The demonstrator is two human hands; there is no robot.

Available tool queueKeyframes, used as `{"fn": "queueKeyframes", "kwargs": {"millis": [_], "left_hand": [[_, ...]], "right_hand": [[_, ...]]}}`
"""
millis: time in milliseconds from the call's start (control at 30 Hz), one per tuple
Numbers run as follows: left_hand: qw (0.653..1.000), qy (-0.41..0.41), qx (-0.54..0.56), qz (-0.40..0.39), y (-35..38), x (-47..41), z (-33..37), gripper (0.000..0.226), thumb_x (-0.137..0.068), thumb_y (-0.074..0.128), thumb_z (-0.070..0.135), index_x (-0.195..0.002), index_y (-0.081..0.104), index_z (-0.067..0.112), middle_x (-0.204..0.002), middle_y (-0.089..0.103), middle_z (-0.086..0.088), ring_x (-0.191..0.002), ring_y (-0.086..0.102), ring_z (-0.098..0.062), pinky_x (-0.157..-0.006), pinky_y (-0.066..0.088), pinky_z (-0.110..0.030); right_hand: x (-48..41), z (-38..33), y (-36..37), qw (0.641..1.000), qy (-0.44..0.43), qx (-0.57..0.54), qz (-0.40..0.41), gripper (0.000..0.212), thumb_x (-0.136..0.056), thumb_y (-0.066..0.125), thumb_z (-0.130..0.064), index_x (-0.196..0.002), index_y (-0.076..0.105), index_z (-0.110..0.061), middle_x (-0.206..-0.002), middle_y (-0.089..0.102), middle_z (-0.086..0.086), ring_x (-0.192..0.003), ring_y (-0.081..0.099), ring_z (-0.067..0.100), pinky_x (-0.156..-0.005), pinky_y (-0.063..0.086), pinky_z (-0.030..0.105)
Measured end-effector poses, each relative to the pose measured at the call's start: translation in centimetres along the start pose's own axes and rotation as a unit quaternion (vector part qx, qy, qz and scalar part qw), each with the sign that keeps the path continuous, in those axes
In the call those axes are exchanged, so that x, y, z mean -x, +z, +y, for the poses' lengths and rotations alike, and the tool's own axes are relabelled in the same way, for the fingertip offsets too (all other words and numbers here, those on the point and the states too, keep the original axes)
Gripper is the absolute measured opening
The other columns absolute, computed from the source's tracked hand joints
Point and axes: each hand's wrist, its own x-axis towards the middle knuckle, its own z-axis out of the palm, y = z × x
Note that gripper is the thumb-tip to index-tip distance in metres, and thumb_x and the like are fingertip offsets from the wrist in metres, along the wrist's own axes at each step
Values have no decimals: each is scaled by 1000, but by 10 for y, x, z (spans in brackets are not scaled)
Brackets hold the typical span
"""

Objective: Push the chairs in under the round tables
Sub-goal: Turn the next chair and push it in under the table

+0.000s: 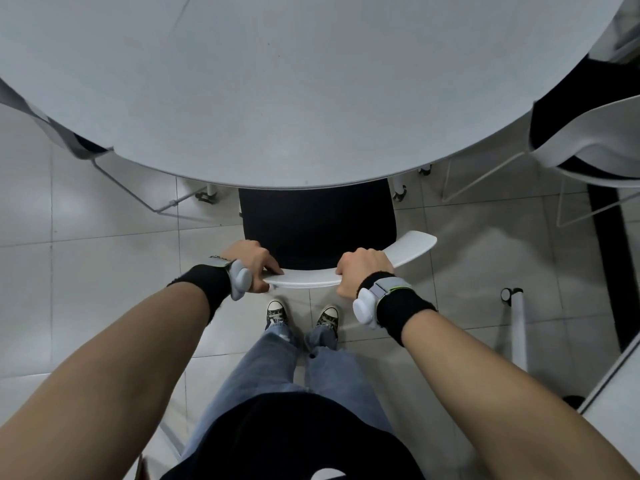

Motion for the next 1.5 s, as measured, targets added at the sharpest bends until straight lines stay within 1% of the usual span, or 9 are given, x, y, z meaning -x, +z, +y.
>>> {"fn": "queueKeyframes", "kwargs": {"millis": [333,467,600,867,1033,1133,1233,1400,1500], "left_hand": [[1000,12,3,13,-12,-6,-10,41,-66,65,33,-106,72,38,-85,73,12,-68,61,-11,-54,40,-16],[999,3,1,53,-29,-13,-22,41,-60,63,33,-99,73,41,-66,62,14,-59,54,-12,-45,30,-13],[998,11,8,60,-39,-24,-31,46,-53,58,40,-97,73,44,-59,59,11,-56,53,-15,-49,34,-16],[999,31,4,35,-45,-33,-38,44,-57,61,39,-99,73,41,-69,68,11,-61,58,-15,-52,39,-17],[998,33,4,46,-47,-35,-38,47,-49,53,43,-92,73,41,-52,54,10,-54,48,-15,-46,31,-16],[998,41,4,44,-47,-39,-42,47,-48,52,44,-91,73,41,-59,62,8,-55,51,-15,-48,40,-18],[998,43,15,53,-51,-44,-47,46,-49,52,44,-89,74,39,-65,68,13,-56,56,-12,-47,39,-16],[997,35,11,73,-72,-59,-59,44,-48,51,47,-86,73,40,-64,69,12,-60,60,-13,-53,50,-22],[996,33,8,82,-91,-71,-67,41,-49,52,44,-83,74,38,-64,69,13,-59,60,-11,-53,48,-20]], "right_hand": [[-7,-4,-9,1000,27,-9,6,47,-61,56,-26,-105,70,-34,-87,70,-2,-78,62,24,-71,50,30],[-20,-6,-25,999,38,-15,15,48,-61,57,-25,-107,71,-35,-88,71,-2,-78,63,24,-73,53,30],[-28,-3,-37,999,38,-12,14,46,-62,59,-24,-105,72,-35,-88,72,-2,-78,64,24,-75,54,32],[-35,-3,-45,999,47,-2,-6,42,-62,58,-23,-100,73,-33,-84,71,-2,-72,61,23,-68,50,28],[-38,-2,-45,999,47,-5,-7,46,-64,59,-26,-108,70,-36,-87,71,-3,-71,56,22,-67,46,27],[-40,-1,-47,999,51,-5,-6,46,-63,58,-26,-106,71,-36,-85,70,-3,-71,57,22,-68,48,27],[-45,0,-51,998,55,-6,1,48,-62,58,-26,-107,70,-37,-85,70,-4,-70,57,23,-68,48,27],[-66,6,-69,998,57,-9,14,47,-61,58,-23,-104,71,-38,-88,69,-3,-71,55,23,-67,45,27],[-83,10,-84,998,61,-14,19,43,-61,57,-22,-98,73,-38,-84,69,-3,-70,57,24,-66,44,27]]}}
